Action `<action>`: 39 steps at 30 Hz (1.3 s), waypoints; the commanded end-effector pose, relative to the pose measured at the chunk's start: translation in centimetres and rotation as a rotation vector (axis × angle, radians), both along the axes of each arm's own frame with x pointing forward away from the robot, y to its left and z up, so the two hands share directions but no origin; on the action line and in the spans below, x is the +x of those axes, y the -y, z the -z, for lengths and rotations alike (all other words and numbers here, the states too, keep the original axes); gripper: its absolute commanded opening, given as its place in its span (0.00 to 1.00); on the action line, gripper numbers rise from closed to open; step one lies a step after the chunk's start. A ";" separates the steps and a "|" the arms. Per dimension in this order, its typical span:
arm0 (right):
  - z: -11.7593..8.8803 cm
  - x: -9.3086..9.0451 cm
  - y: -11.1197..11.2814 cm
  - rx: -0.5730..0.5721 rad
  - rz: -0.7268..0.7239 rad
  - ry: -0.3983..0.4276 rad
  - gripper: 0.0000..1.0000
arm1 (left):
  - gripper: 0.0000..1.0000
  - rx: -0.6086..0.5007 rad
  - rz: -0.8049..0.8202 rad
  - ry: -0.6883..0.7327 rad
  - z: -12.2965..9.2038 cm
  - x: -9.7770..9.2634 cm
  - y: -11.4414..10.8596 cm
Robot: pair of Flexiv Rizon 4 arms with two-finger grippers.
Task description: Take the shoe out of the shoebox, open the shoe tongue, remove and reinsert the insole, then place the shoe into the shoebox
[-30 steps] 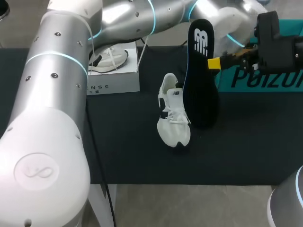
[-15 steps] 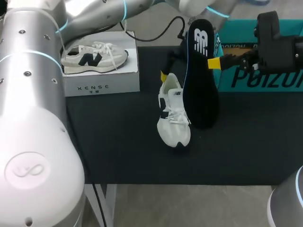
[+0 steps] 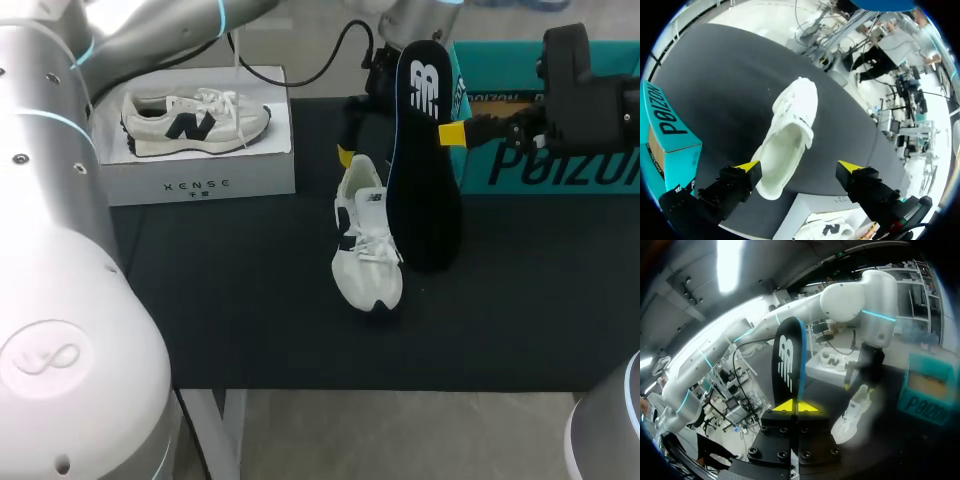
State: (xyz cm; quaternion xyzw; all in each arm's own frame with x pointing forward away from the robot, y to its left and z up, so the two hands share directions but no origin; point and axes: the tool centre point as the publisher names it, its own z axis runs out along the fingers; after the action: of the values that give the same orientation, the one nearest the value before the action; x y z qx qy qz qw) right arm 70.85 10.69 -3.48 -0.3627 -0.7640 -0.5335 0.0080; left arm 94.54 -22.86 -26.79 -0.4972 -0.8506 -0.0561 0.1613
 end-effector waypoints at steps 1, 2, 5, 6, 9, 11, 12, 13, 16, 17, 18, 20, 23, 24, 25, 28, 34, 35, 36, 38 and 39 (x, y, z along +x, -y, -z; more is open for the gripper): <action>0.1 0.1 -0.2 -0.001 0.002 -0.001 0.00 | 1.00 -0.035 -0.003 0.024 0.1 -0.3 -0.6; 0.1 0.1 -0.2 -0.001 0.002 -0.001 0.00 | 1.00 -0.036 -0.003 0.025 0.1 -0.3 -0.6; 0.1 0.1 -0.2 -0.001 0.002 -0.001 0.00 | 1.00 -0.038 -0.002 0.027 0.1 -0.4 -0.8; 0.1 0.1 -0.2 -0.001 0.002 -0.001 0.00 | 1.00 -0.038 -0.001 0.026 0.0 -0.4 -0.8; 0.1 0.1 -0.2 -0.001 0.002 -0.001 0.00 | 1.00 -0.036 -0.003 0.027 -0.1 -0.4 -0.8; 0.1 0.1 -0.2 -0.001 0.002 -0.001 0.00 | 1.00 -0.033 -0.002 0.030 -0.1 -0.4 -0.7; 0.1 0.1 -0.2 -0.001 0.002 -0.001 0.00 | 1.00 -0.028 0.003 0.030 -0.1 -0.5 -0.7; 0.1 0.1 -0.2 -0.001 0.002 -0.001 0.00 | 1.00 -0.028 0.003 0.030 -0.1 -0.5 -0.7; 0.1 0.1 -0.2 -0.001 0.002 -0.001 0.00 | 1.00 -0.028 0.003 0.030 -0.1 -0.5 -0.7; 0.1 0.1 -0.2 -0.001 0.002 -0.001 0.00 | 1.00 -0.028 0.003 0.030 -0.1 -0.5 -0.7; 0.1 0.1 -0.2 -0.001 0.002 -0.001 0.00 | 1.00 -0.028 0.003 0.030 -0.1 -0.5 -0.7; 0.1 0.1 -0.2 -0.001 0.002 -0.001 0.00 | 1.00 -0.028 0.003 0.030 -0.1 -0.5 -0.7; 0.1 0.1 -0.2 -0.001 0.002 -0.001 0.00 | 1.00 -0.028 0.003 0.030 -0.1 -0.5 -0.7; 0.1 0.1 -0.2 -0.001 0.002 -0.001 0.00 | 1.00 -0.028 0.003 0.030 -0.1 -0.5 -0.7; 0.1 0.1 -0.2 -0.001 0.002 -0.001 0.00 | 1.00 -0.028 0.003 0.030 -0.1 -0.5 -0.7; 0.1 0.1 -0.2 -0.001 0.002 -0.001 0.00 | 1.00 -0.028 0.003 0.030 -0.1 -0.5 -0.7; 0.1 0.1 -0.2 -0.001 0.002 -0.001 0.00 | 1.00 -0.028 0.003 0.030 -0.1 -0.5 -0.7; 0.1 0.1 -0.2 -0.001 0.002 -0.001 0.00 | 1.00 -0.028 0.003 0.030 -0.1 -0.5 -0.7; 0.1 0.1 -0.2 -0.001 0.002 -0.001 0.00 | 1.00 -0.028 0.003 0.030 -0.1 -0.5 -0.7; 0.1 0.1 -0.2 -0.001 0.002 -0.001 0.00 | 1.00 -0.028 0.003 0.030 -0.1 -0.5 -0.7; 0.1 0.1 -0.2 -0.001 0.002 -0.001 0.00 | 1.00 -0.028 0.003 0.030 -0.1 -0.5 -0.7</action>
State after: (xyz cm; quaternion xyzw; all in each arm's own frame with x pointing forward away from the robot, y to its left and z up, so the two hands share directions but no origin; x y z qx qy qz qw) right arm 70.85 10.69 -3.48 -0.3627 -0.7640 -0.5335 0.0080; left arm 94.08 -22.25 -26.64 -0.4993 -0.8530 -0.0521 0.1426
